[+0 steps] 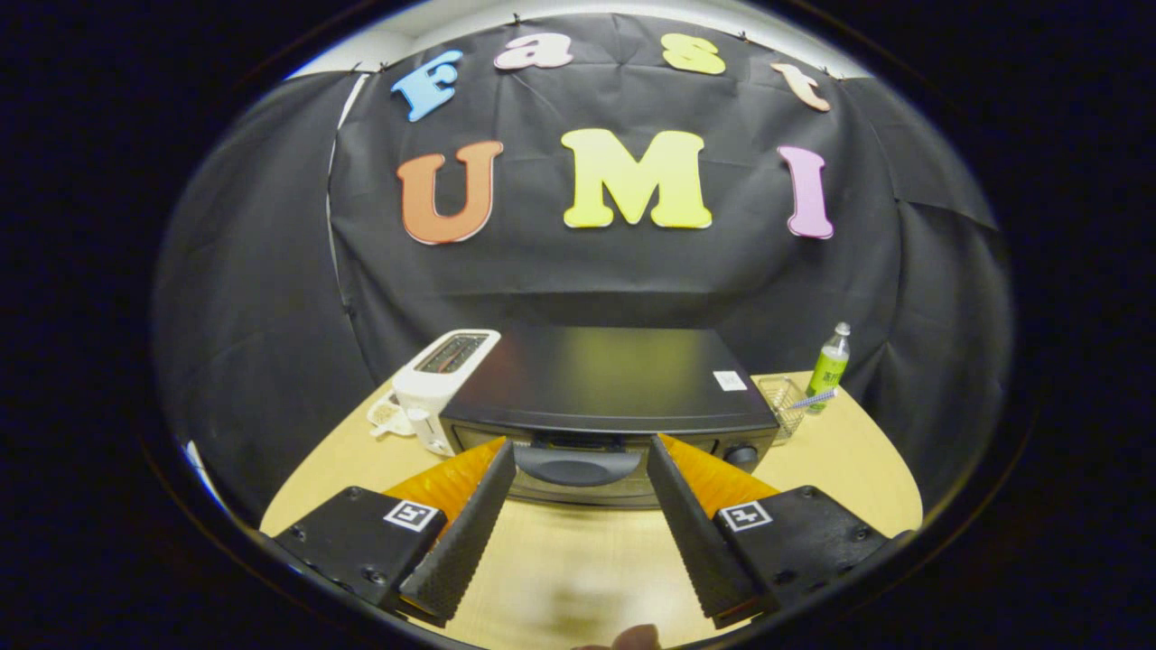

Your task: Open the toaster oven, put the food inside, and close the toaster oven door.

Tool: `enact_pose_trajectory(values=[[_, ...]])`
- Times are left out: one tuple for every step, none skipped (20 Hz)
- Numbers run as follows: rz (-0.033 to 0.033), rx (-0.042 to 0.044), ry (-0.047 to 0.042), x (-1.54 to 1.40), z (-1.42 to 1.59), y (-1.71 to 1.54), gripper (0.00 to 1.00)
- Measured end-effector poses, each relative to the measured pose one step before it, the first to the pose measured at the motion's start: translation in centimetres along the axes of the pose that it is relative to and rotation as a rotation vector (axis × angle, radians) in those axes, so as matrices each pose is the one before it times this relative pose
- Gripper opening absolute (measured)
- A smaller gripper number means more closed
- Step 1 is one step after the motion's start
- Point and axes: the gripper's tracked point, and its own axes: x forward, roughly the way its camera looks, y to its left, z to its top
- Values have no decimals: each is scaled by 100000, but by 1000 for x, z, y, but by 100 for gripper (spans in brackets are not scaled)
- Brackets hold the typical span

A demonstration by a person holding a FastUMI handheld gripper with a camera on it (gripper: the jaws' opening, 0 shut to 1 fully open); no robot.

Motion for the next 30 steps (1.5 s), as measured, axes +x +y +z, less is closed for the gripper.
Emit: enact_pose_trajectory(values=[[40,-667,-1883,-924,994,219,98],[79,-276,-1730,-1085,899,146,98],[226,588,-1412,-1027,637,197,98],[370,823,-1492,-1298,893,307,98],[24,828,-2152,-1196,935,132,98],[-433,319,-2235,-1264,997,12,98],[-120,-22,-2421,-1319,986,163,98],[-145,-211,-2249,-1351,872,100,98],[-28,-181,-1943,-1329,851,223,100],[-333,87,-2186,-1191,687,1,100],[-775,104,-2124,-1206,653,-42,100],[-770,354,-1419,-1164,314,-147,100],[-696,136,-1334,-1139,386,-78,100],[-1038,357,-1094,-987,212,-160,100],[-760,444,-804,-1016,163,-142,100],[-1228,564,-580,-890,112,-303,100],[-530,835,-106,-816,-37,-130,100],[-547,455,95,-650,-72,-90,100],[-687,-239,-7,-652,-86,-246,100],[-218,102,282,-364,-38,-187,100],[-128,-764,-28,-387,-161,-63,100],[-1,-646,15,-190,-37,-187,100],[-59,-747,56,-204,-80,-103,100],[663,152,422,-24,-219,47,100],[683,578,490,-41,-96,90,100],[440,471,638,23,-232,-91,100],[748,649,697,39,-100,4,100],[1076,537,284,-31,-33,166,100],[228,-257,934,4,-112,-165,100],[-79,178,826,-104,-200,-285,100]])
